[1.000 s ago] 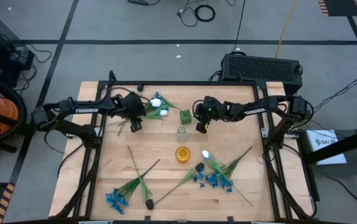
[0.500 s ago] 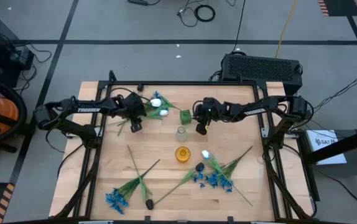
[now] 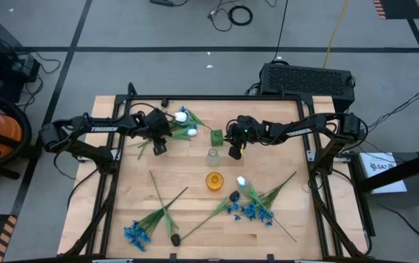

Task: Sort flowers into vase by color
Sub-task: Put the top white flower into the green vase

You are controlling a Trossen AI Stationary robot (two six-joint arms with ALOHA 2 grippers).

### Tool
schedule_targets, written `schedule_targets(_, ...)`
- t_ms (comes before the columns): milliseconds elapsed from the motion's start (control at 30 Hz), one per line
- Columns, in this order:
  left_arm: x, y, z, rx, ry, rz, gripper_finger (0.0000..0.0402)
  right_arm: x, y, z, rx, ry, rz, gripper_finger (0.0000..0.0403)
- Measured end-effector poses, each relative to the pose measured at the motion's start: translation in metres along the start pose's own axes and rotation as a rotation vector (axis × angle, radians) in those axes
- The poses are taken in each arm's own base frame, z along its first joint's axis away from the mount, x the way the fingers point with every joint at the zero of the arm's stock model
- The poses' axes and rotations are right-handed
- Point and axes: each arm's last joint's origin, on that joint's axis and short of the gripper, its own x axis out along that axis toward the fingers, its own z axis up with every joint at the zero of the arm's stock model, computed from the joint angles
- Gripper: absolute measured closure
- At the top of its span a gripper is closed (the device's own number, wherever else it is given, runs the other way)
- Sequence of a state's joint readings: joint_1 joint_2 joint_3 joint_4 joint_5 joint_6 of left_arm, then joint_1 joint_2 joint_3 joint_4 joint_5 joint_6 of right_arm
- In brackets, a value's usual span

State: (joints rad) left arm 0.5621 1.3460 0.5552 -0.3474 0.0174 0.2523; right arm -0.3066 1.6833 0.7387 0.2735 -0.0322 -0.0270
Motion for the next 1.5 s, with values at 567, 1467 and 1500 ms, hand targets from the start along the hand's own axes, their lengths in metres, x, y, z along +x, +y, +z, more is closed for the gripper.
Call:
schedule_targets(567, 0.0, 0.001, 0.002, 0.043, -0.018, 0.033, 0.0264, -0.014, 0.0, 0.002, 0.0, 0.047, 0.001, 0.0349)
schedule_targets(1467, -0.001, 0.001, 0.004, -0.016, 0.108, -0.019, 0.0388, -0.065, 0.001, 0.025, 0.004, -0.026, -0.005, 0.0349)
schedule_targets(1500, -0.002, 0.001, 0.004, -0.045, 0.122, -0.008, 0.0388, -0.065, 0.001, 0.026, 0.005, -0.029, -0.005, 0.0349)
